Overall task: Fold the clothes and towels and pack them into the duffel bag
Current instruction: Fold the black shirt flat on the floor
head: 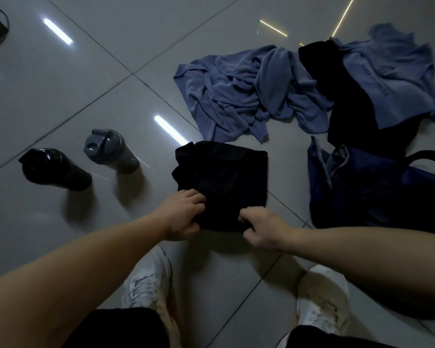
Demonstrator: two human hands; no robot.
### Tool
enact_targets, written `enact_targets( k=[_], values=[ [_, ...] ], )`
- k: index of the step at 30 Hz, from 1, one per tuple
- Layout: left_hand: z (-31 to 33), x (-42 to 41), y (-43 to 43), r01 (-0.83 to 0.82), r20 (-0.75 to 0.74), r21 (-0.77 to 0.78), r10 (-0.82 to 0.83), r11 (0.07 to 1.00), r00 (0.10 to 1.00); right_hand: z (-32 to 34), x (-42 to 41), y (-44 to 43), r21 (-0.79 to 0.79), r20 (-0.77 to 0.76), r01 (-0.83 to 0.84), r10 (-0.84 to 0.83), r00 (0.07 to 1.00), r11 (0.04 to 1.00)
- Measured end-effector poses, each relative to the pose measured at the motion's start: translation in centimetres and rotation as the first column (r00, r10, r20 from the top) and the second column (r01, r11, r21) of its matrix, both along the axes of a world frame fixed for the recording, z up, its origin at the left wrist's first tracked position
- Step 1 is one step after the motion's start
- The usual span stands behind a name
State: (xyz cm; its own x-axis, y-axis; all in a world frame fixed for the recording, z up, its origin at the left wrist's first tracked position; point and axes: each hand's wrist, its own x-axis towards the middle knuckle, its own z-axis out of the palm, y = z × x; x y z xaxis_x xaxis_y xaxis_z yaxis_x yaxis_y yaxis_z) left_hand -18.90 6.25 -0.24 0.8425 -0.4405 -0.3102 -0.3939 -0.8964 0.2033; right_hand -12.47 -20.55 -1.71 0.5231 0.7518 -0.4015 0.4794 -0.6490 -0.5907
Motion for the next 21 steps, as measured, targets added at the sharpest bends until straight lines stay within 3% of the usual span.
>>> enact_targets(
  k=[4,7,9,14,21],
  values=[
    [2.5,0.8,0.3,-0.05,-0.18,-0.076,0.036,0.996,0.983,2.6,1.8,-0.9,0.029,-0.132,0.13,-0.126,0.983,0.991],
    [4.1,1.3,0.0,-0.197,-0.404,-0.057,0.158,0.979,0.901,3.2,2.2,-1.4,0.057,-0.127,0.187,-0.179,0.976,0.981],
    [4.8,2.1,-0.1,-0.354,-0.454,-0.107,0.271,0.929,0.849,3.3,2.7,-1.3,0.107,-0.154,0.312,-0.294,0.943,0.944],
    [3.8,5.2,1.0,-0.739,-0.414,-0.233,0.624,0.632,0.663,2.5,5.0,0.1,0.103,-0.214,0.601,-0.572,0.792,0.793],
    [-0.5,8.4,1.2,-0.901,-0.426,-0.348,0.812,0.259,0.399,-0.5,8.1,2.7,0.008,-0.197,0.762,-0.746,0.637,0.648]
  ],
)
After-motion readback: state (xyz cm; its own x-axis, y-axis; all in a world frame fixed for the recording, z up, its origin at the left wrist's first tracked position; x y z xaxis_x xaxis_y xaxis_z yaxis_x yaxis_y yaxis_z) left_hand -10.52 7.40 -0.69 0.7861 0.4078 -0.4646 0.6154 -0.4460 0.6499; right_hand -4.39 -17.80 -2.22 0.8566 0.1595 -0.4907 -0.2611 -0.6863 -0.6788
